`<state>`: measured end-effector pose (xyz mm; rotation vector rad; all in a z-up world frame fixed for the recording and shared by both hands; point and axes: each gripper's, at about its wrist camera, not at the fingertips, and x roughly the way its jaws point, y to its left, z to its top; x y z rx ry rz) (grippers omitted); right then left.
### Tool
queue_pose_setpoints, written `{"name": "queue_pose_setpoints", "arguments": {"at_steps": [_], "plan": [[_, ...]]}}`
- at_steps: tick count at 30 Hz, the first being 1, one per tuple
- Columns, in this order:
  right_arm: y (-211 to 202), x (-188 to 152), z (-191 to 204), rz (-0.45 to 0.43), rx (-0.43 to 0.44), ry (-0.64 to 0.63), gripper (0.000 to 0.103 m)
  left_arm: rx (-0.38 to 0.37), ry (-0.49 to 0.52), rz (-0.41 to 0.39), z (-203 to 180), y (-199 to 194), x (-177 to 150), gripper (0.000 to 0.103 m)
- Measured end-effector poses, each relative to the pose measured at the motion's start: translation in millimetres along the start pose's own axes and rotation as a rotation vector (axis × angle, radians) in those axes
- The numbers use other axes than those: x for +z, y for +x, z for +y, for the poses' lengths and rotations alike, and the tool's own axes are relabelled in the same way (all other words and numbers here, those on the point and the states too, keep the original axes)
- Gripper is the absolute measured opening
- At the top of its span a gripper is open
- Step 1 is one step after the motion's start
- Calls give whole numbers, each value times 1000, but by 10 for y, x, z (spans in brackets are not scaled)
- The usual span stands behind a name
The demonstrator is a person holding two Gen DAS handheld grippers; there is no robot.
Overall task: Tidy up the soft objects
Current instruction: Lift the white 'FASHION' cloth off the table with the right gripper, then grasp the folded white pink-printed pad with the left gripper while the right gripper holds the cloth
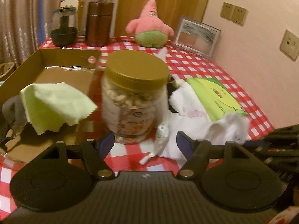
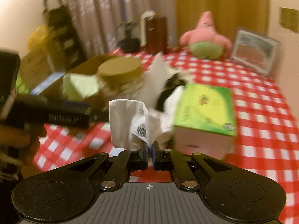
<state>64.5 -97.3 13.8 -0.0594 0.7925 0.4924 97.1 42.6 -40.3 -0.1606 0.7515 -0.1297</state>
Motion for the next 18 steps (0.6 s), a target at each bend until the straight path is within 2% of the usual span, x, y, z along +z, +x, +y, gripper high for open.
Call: {"name": "queue_pose_setpoints", "arguments": {"at_steps": [5,8,10,11,12,14,18], "plan": [[412,-2,169,66,26,-47,5,-1,-31,8,126,-15,-36,71],[672,14,179,91,5,-38,5,1,-51,10,194,-14,-44,71],[798,8,166,105,-14,-25,9,-1,-71,10,235,-9,-46,71],[851,9,131,115,-17,-15,22,-4,-81,9,255,-13,-52,71],[900,6,117,121,-16,0,48,-6,-90,8,271,-13,-53,71],[942,-3,96,123,-20,18,69,-10,-96,8,280,-9,-51,71],[1000,6,100,103,-21,51,69,-19,-95,11,284,-6,-53,71]]}}
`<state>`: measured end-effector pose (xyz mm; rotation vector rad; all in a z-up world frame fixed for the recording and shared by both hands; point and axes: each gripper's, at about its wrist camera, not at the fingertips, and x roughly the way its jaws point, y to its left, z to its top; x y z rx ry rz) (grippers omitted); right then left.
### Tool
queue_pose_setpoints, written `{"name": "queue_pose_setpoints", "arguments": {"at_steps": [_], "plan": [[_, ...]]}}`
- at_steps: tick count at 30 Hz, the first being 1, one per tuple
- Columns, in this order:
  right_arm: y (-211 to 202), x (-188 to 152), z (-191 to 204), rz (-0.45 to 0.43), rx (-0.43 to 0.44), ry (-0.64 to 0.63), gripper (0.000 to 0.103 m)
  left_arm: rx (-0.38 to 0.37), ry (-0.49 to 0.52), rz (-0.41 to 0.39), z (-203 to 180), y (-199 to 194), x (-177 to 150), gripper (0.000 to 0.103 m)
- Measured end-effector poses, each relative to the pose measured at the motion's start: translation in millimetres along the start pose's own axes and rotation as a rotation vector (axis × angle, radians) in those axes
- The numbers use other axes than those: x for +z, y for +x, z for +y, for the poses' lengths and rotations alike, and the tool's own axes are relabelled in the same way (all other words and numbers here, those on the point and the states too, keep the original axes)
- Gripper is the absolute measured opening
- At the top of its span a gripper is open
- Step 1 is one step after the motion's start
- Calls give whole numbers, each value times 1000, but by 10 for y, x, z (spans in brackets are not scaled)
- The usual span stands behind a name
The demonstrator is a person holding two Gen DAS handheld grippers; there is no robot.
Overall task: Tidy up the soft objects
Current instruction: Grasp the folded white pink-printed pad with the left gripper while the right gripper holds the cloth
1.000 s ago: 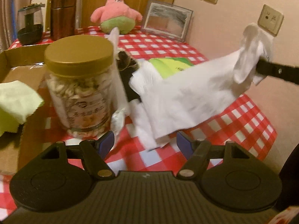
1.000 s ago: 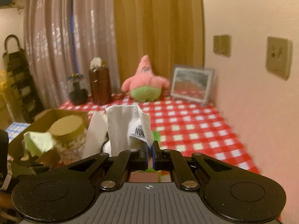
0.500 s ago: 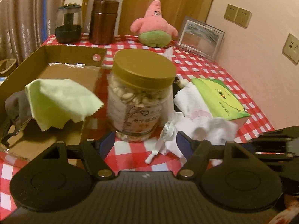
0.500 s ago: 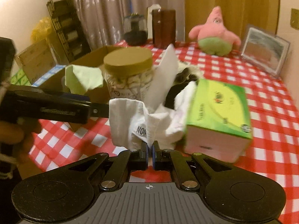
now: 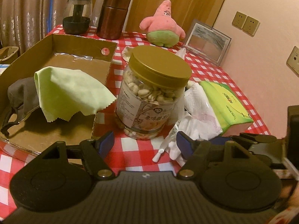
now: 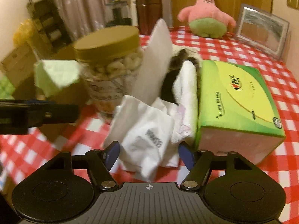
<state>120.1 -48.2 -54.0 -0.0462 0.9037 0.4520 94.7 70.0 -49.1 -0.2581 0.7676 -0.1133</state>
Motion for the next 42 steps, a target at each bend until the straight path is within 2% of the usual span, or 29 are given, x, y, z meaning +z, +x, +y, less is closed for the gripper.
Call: {"name": "queue_pose_setpoints", "arguments": {"at_steps": [2,8,10,12,14,20,27,32,35,42], "plan": [[62,15,13,9,-49,-9,69,-2,0,0,0,0,0,71],[258,30,-1,34,-60,42,69,3,-10,2,14,4,3,71],[268,18,27,22,-74,30,58,4,-17,0,27,-5,4,71],[249,-6,40,17,-73,29,29,2,-23,0,30,-9,5,71],[208,-26,53,19,-56,22,14,-2,-21,-2,21,-19,1,71],[-18,-65,104,55,-37,18,11,-18,14,7,-47,-63,-32,71],[-441,-307,224,105,4,-26,11,-48,72,15,-193,-110,-82,71],[-588,-512,266,145,-31,-83,11,-58,87,23,-266,-119,-113,71],[-682,-548,194,120,-45,-56,11,-76,100,31,-337,-110,-125,71],[-1125,-479,22,-19,-126,-15,11,-116,163,70,-503,-23,-183,71]]}}
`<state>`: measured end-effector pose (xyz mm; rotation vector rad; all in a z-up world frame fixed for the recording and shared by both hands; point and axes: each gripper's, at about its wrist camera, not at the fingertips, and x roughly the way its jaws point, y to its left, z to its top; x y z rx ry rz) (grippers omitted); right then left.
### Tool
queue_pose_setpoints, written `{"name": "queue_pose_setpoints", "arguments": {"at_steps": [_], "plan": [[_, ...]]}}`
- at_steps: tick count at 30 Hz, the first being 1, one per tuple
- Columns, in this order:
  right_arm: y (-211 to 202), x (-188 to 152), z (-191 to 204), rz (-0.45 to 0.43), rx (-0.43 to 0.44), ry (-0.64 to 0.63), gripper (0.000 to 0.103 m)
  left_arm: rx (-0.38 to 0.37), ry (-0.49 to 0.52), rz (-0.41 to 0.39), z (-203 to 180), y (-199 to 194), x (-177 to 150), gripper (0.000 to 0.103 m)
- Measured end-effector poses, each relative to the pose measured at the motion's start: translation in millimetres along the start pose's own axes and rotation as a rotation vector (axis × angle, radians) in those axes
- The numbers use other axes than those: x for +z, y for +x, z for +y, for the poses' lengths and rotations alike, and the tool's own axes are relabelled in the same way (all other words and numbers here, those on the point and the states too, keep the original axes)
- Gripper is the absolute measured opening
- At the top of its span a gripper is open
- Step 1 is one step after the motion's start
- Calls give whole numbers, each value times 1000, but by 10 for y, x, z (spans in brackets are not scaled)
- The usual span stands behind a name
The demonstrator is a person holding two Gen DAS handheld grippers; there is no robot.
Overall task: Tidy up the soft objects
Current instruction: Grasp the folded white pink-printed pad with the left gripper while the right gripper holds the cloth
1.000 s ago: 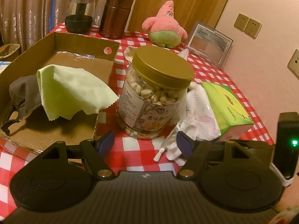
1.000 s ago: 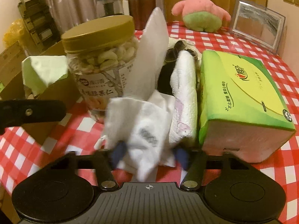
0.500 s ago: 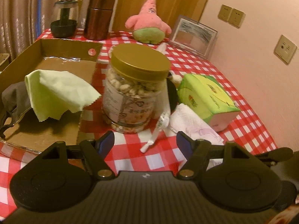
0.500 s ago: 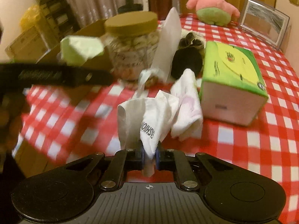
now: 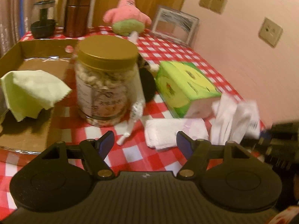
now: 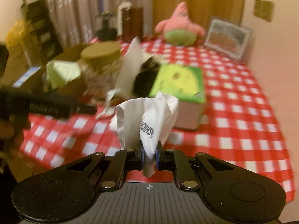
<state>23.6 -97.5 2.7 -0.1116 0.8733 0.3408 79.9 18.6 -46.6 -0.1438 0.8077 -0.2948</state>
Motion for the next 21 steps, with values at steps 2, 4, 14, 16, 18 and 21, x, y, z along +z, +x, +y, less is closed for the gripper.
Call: {"name": "queue_pose_setpoints", "arguments": {"at_steps": [2,4,14,16,18,21], "plan": [[-88,30,-90,-32,-25,19,11,-7,48,30,-75,77,-4,71],[-151,63,-171,-54,-42,36,11,-3,115,61,-166,165,-9,71],[-108,107,-434,-76,-48,107,11,75,665,91,-669,520,-185,71],[-99,111,-465,-80,-48,120,11,106,777,92,-715,580,-216,70],[-92,109,-485,-81,-46,129,11,129,900,92,-764,633,-270,69],[-66,116,-503,-79,-44,135,11,147,1048,75,-804,689,-343,63]]}}
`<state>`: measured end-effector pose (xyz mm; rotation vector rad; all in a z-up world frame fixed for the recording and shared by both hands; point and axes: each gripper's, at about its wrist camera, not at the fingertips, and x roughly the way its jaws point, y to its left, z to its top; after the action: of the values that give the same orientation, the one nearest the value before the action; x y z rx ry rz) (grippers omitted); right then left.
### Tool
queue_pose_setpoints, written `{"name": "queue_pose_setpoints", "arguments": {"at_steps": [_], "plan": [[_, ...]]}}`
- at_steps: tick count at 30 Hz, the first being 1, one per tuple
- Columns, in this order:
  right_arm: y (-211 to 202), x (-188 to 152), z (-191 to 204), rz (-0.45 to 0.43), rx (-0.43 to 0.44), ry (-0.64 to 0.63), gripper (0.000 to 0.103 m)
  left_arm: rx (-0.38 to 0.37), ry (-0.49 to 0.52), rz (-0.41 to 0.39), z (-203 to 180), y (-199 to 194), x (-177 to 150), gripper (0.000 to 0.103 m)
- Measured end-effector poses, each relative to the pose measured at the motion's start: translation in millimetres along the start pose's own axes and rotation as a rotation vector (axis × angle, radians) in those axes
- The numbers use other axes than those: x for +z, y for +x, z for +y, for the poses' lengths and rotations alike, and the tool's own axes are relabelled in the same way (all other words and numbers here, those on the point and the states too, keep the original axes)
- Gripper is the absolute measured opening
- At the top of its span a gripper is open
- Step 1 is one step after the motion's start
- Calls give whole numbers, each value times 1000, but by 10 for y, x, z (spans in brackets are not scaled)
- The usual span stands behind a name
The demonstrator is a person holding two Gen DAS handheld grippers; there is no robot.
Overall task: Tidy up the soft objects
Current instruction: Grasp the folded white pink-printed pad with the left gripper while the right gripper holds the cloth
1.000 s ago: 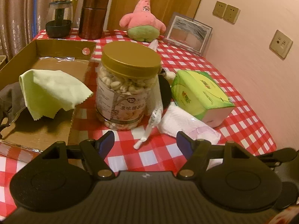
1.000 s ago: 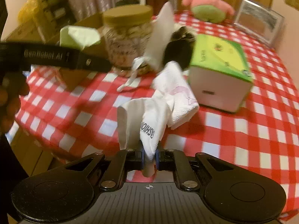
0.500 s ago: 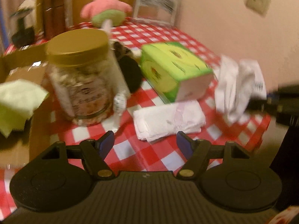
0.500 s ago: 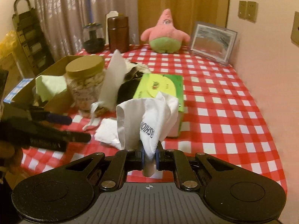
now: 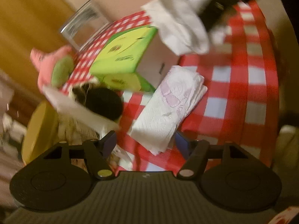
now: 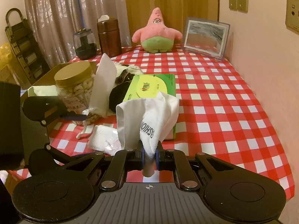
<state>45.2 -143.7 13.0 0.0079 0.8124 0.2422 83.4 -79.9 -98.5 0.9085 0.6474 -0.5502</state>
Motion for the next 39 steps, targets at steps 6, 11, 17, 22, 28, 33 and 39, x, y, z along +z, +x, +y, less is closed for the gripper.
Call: {"name": "queue_pose_setpoints", "arguments": {"at_steps": [6,11,17,22,28,33,39], "plan": [[11,-3,-41,-5,-8,22,11,22,190,-18,-182,83,10,49],[19,-5,-33,-1,-7,25,11,16,249,5,-266,159,-8,24],[12,7,-26,-8,-8,37,11,-12,168,35,-212,128,2,7],[-11,15,-27,-21,-6,48,11,-128,-162,8,123,-91,22,5],[-47,17,-16,-35,-1,53,11,-217,-532,-33,498,-361,-100,4],[-70,33,21,-49,9,54,11,-261,-785,-55,695,-537,-306,1],[-74,44,97,-54,27,48,11,-270,-852,-18,709,-554,-455,0]]}}
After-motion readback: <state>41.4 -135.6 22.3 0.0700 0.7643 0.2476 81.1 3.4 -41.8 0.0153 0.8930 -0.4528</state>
